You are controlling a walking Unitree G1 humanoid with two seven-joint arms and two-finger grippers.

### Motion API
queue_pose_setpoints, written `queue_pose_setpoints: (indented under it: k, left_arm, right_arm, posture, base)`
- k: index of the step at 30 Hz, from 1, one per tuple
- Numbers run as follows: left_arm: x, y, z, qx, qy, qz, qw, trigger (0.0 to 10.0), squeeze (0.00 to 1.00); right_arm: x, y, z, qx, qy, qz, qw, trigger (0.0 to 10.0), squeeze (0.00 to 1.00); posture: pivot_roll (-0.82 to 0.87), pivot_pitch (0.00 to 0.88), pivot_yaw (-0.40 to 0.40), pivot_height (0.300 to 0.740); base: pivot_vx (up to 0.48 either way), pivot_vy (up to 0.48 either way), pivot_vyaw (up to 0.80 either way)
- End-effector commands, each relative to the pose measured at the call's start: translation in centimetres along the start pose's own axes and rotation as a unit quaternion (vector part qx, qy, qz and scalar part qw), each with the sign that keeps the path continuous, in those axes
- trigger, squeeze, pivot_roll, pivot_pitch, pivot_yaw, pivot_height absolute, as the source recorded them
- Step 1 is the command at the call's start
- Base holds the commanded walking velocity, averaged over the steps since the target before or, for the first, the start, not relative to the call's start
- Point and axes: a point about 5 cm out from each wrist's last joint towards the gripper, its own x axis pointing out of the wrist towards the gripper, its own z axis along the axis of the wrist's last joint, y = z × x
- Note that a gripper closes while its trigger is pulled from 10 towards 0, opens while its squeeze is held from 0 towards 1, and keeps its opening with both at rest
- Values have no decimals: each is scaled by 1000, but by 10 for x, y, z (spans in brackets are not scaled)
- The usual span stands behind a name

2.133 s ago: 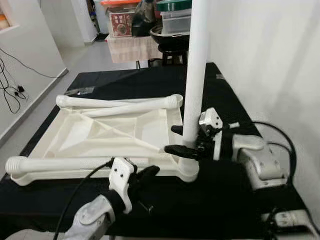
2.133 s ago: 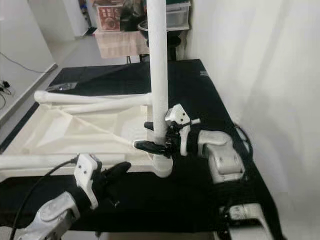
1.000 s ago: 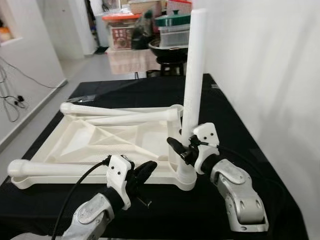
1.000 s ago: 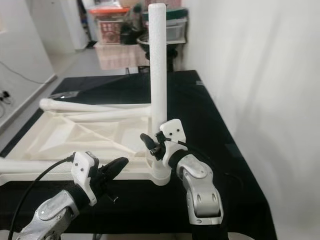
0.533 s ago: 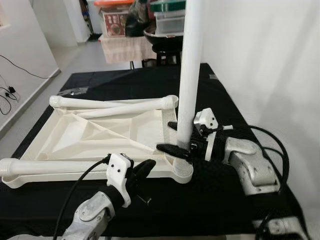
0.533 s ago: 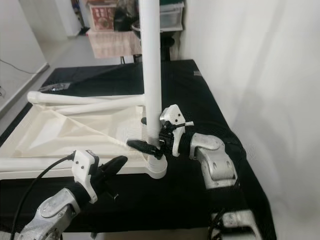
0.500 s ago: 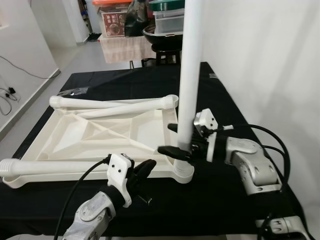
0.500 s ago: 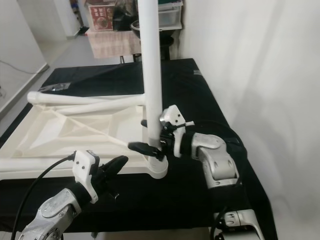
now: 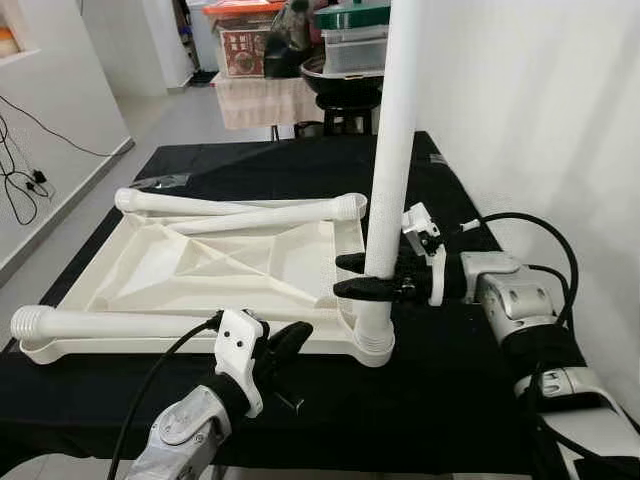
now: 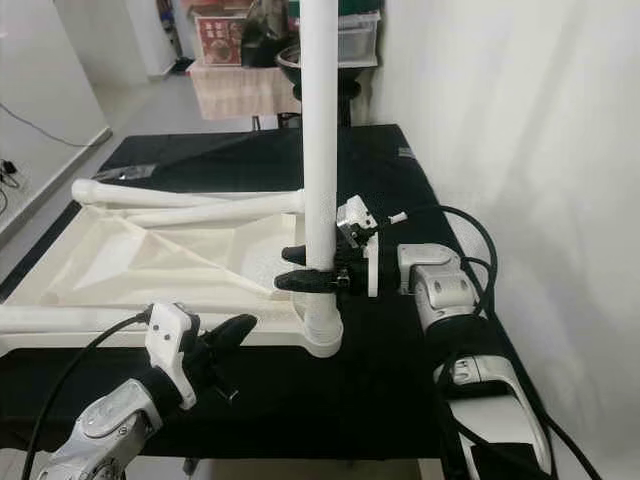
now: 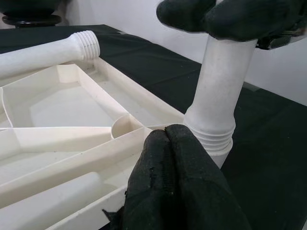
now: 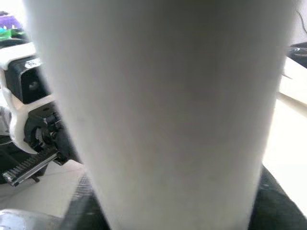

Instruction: Building children table

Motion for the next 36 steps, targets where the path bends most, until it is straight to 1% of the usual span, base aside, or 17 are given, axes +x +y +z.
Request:
queue_pose_setpoints:
  k: [1, 6, 7, 9, 10, 11, 12, 20, 21, 22, 25, 26, 29, 30, 31, 32, 36]
  left_arm:
    - [-1, 0, -3, -2, 4, 4, 1000, 10000, 0]
    - [-2, -2, -3, -5, 2, 3, 1000, 10000, 0]
    - [-4, -2, -2, -5, 1, 3, 1000, 10000, 0]
    - [-4, -2, -2, -5, 1, 3, 1000, 10000, 0]
    - [-5, -1, -2, -5, 1, 4, 1000, 10000, 0]
    - [-5, -1, -2, -5, 1, 4, 1000, 10000, 0]
    - [-5, 0, -1, -5, 1, 4, 1000, 10000, 0]
    - [-3, 3, -1, -4, 5, 4, 1000, 10000, 0]
    - [-4, 4, -1, -3, 3, 14, 1000, 10000, 0]
    - [-4, 5, 0, -3, 1, 21, 1000, 10000, 0]
    - [-4, 6, 0, -3, -1, 26, 1000, 10000, 0]
    - [-3, 6, 0, -3, -1, 25, 1000, 10000, 0]
    - [-1, 6, -1, -4, 3, 13, 1000, 10000, 0]
    - [0, 6, -1, -4, 4, 12, 1000, 10000, 0]
    - [0, 6, -1, -4, 5, 11, 1000, 10000, 0]
    - [0, 6, -2, -4, 5, 11, 1000, 10000, 0]
    - [1, 6, -2, -6, 6, 10, 1000, 10000, 0]
  right_arm:
    - [8, 1, 1, 1, 2, 13, 1000, 0, 0]
    - [0, 11, -26, -1, 18, -120, 993, 0, 0]
    - [13, 22, -41, 1, 18, -234, 972, 0, 0]
    - [13, 22, -41, 1, 18, -234, 972, 0, 0]
    - [19, 27, -53, 68, 2, -377, 924, 0, 0]
    - [19, 27, -53, 68, 2, -377, 924, 0, 0]
    - [32, 49, -67, 79, 20, -412, 907, 0, 0]
    - [45, 48, -70, 68, 33, -370, 926, 314, 0]
    - [45, 47, -66, 77, 14, -366, 927, 10000, 0]
    - [47, 48, -59, 78, -9, -336, 939, 10000, 643]
    - [47, 49, -54, 78, -24, -314, 946, 10000, 643]
    - [50, 55, -47, 74, -35, -274, 958, 10000, 1000]
    - [40, 56, -28, 25, -47, -166, 985, 10000, 1000]
    - [34, 53, -27, 5, -28, -129, 991, 10000, 780]
    - [29, 50, -28, -7, -13, -107, 994, 10000, 780]
    - [26, 49, -28, -11, -4, -94, 995, 10000, 0]
    - [11, 23, -22, -5, 9, -63, 998, 10000, 0]
  posture:
    - [-15, 0, 10, 740]
    - [-32, 0, 1, 740]
    - [-36, 0, -4, 740]
    - [-36, 0, -4, 740]
    - [-47, 0, 3, 740]
    - [-47, 0, 3, 740]
    - [-53, 0, 12, 740]
    - [-43, 0, 4, 740]
    - [-42, 0, 8, 740]
    - [-42, 0, 15, 740]
    - [-43, 0, 16, 740]
    - [-43, 0, 19, 740]
    - [-41, 0, 25, 740]
    - [-41, 0, 25, 740]
    - [-37, 0, 23, 740]
    - [-37, 0, 23, 740]
    - [-30, 0, 14, 740]
  base:
    - [0, 0, 0]
    - [0, 0, 0]
    - [0, 0, 0]
    - [0, 0, 0]
    - [0, 0, 0]
    - [0, 0, 0]
    - [0, 0, 0]
    - [0, 0, 0]
    - [0, 0, 0]
    - [0, 0, 0]
    - [0, 0, 0]
    - [0, 0, 0]
    - [0, 0, 0]
    - [0, 0, 0]
    - [0, 0, 0]
    - [0, 0, 0]
    - [0, 0, 0]
